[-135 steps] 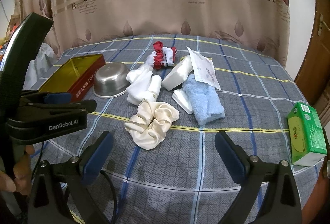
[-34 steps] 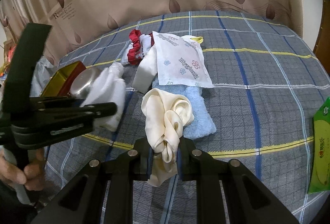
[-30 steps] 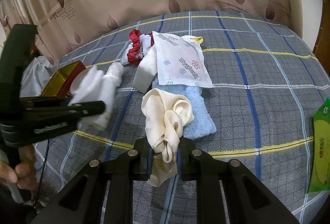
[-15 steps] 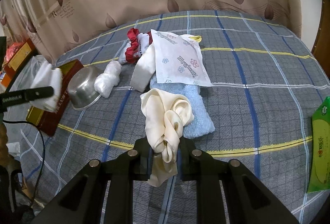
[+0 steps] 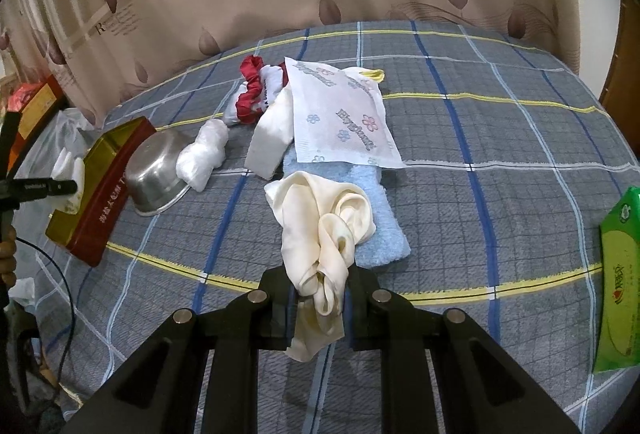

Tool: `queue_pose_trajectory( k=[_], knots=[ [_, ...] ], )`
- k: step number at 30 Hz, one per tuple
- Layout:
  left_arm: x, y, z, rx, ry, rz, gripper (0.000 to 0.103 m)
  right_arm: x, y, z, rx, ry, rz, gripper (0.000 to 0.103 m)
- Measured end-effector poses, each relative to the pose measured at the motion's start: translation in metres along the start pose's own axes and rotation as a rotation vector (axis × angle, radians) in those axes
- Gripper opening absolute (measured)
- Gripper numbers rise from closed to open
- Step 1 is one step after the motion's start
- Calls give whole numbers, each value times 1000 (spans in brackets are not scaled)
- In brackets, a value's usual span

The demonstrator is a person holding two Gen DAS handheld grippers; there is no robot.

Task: Organize soft objects
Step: 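Carry the white gloves into the gold tray and open the left tool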

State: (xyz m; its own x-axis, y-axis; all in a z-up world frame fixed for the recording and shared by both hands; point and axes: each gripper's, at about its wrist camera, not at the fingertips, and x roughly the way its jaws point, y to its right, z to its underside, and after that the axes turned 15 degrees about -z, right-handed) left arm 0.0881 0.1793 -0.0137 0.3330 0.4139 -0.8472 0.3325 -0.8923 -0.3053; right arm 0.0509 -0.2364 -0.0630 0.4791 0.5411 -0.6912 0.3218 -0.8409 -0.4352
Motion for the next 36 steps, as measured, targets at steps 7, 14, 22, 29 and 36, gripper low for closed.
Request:
queue_pose_trajectory(
  k=[7, 14, 22, 29, 36],
  knots=[
    [26, -21, -3, -46, -46, -43, 25, 1, 1, 0, 6, -2, 1, 17],
    [37, -27, -9, -78, -84, -29, 31, 2, 2, 0, 9, -4, 0, 17],
    [42, -31, -11, -113, -117, 23, 52, 2, 1, 1, 6, -4, 0, 18],
    [35, -31, -11, -110, -112, 27, 52, 2, 1, 1, 5, -3, 2, 18],
    [15, -38, -10, -95, -77, 27, 52, 1, -2, 1, -13, 1, 7, 18]
  ],
)
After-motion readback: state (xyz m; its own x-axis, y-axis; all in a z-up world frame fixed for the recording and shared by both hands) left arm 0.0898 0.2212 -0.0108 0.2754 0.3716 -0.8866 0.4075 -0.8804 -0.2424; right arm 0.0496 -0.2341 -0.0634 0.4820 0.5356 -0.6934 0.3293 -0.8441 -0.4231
